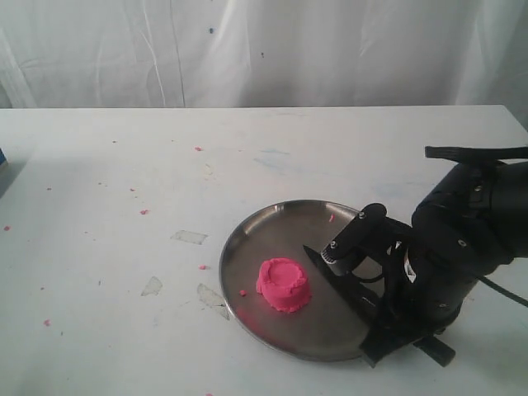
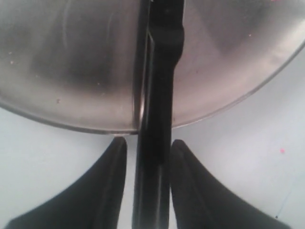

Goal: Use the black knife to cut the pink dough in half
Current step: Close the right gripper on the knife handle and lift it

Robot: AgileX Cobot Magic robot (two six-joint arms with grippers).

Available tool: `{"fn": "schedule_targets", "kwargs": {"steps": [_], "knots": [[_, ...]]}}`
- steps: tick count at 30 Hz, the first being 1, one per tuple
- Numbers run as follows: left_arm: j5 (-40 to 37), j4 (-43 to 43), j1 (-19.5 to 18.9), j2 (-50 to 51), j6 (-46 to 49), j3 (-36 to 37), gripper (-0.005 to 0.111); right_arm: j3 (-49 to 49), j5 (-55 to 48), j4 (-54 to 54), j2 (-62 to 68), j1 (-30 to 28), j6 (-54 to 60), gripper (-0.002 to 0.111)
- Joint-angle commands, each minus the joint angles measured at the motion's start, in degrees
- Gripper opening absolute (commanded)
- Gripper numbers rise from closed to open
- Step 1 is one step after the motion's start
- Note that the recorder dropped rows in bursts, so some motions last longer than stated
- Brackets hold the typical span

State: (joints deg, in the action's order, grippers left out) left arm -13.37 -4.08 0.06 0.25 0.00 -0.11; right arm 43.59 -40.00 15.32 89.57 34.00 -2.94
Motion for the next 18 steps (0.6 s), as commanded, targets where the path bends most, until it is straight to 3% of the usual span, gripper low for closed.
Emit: {"fn": "schedule_targets", "kwargs": {"steps": [1,11,18], "knots": [[0.02,0.41,0.26,-0.25,0.00,0.11,0.000,0.57,0.93,-1.42,-2.50,0.35,-0.07,0.030],[0.02,0.41,0.26,-0.25,0.00,0.11,0.000,-1.32,2.64,-1.84,-8.96,10.62,1.37,0.029],[0.02,0.41,0.26,-0.25,0.00,0.11,0.000,-4.40,1.02,6.20,-8.90,16.75,-4.18,0.016]]}}
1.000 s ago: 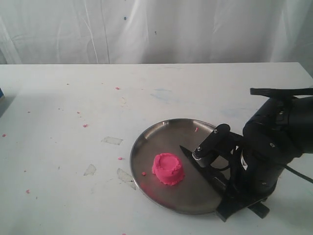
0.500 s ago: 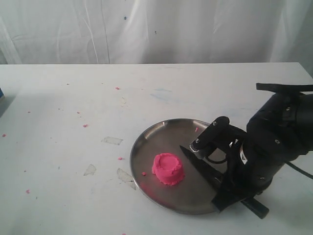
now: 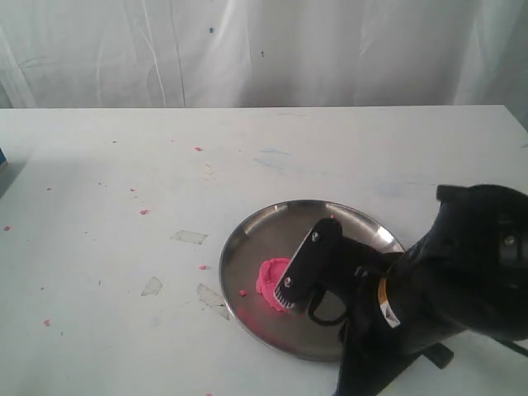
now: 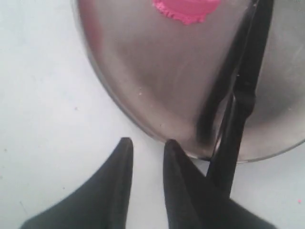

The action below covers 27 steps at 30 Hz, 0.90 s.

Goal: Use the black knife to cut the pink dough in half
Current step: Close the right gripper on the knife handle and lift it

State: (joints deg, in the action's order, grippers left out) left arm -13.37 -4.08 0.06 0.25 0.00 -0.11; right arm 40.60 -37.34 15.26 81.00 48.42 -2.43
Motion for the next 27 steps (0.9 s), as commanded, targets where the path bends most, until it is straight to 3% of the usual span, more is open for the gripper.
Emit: {"fn": "schedule_targets", "kwargs": {"steps": [1,5,7,17,27], "knots": [[0.02,0.41,0.26,-0.25,0.00,0.11,0.000,-1.41,-2.71,10.30,-0.33,2.80,-8.14,0.015],[0.02,0.41,0.26,-0.25,0.00,0.11,0.000,-1.41,-11.66,28.28,-0.33,5.23,-31.31,0.015],[0.02,0.41,0.26,-0.25,0.00,0.11,0.000,-1.41,-19.31,32.37,-0.28,6.18,-38.29,0.015],[0.02,0.41,0.26,-0.25,0.00,0.11,0.000,-1.41,-27.31,36.26,3.74,19.70,-38.97,0.012],[0.02,0.41,0.26,-0.25,0.00,0.11,0.000,-1.29,-23.98,34.01,16.07,22.43,-38.97,0.013]]}}
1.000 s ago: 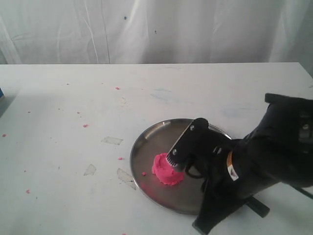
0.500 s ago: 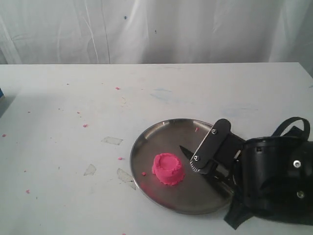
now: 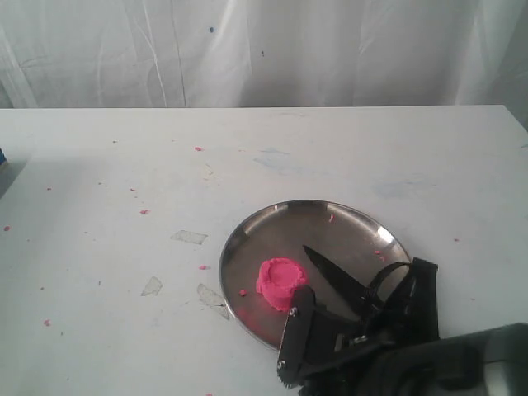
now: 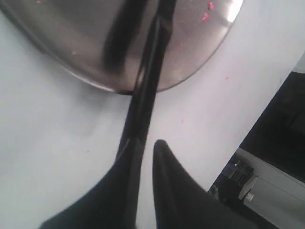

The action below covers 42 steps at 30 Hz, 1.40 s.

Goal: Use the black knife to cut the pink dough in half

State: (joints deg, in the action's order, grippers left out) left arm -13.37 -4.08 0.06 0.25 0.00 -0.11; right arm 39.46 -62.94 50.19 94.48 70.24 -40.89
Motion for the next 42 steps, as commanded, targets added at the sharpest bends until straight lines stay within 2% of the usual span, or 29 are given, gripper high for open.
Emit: {"fn": "schedule_targets", "kwargs": {"steps": [1,5,8,14,21,38,42], "knots": [[0.02,0.41,0.26,-0.25,0.00,0.11,0.000,-0.15,1.90,-1.36,3.29,0.61,-0.51,0.015],[0.02,0.41,0.26,-0.25,0.00,0.11,0.000,-0.15,1.54,-1.39,5.80,0.50,-0.51,0.032],[0.02,0.41,0.26,-0.25,0.00,0.11,0.000,-0.15,1.54,-0.21,7.09,0.50,-2.90,0.039],[0.02,0.41,0.26,-0.25,0.00,0.11,0.000,-0.15,1.16,3.76,9.32,0.37,-8.92,0.039],[0.02,0.41,0.26,-0.25,0.00,0.11,0.000,-0.15,-1.47,4.95,12.28,-3.20,-12.07,0.039],[0.02,0.41,0.26,-0.25,0.00,0.11,0.000,-0.25,0.24,5.24,12.53,-6.30,-12.20,0.039],[0.02,0.41,0.26,-0.25,0.00,0.11,0.000,-0.25,0.24,5.11,12.53,-6.30,-12.20,0.033]]}}
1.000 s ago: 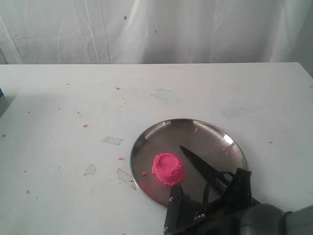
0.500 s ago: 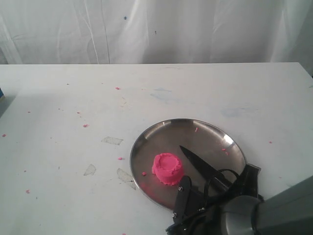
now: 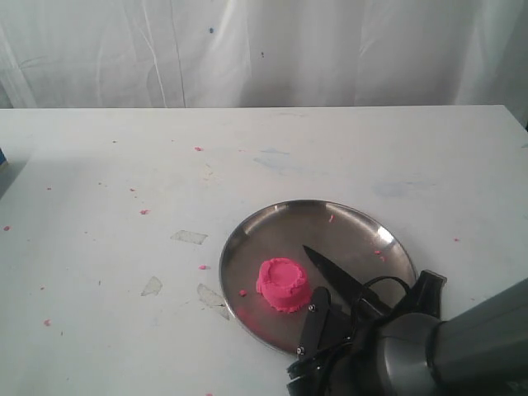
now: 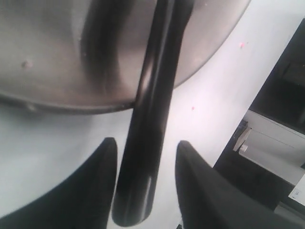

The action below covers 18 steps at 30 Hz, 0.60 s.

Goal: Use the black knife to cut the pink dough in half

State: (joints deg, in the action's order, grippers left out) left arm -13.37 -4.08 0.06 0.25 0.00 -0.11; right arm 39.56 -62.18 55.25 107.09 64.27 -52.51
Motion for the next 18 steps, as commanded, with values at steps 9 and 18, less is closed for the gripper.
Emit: {"fn": "schedule_targets", "kwargs": {"steps": [9,18], "knots": [[0.02,0.41,0.26,-0.25,0.00,0.11,0.000,-0.36,-0.64,-0.66,-0.08,-0.32,-0.57,0.020],[0.02,0.41,0.26,-0.25,0.00,0.11,0.000,-0.36,-0.64,-0.83,-0.08,-0.32,-0.66,0.000]]}}
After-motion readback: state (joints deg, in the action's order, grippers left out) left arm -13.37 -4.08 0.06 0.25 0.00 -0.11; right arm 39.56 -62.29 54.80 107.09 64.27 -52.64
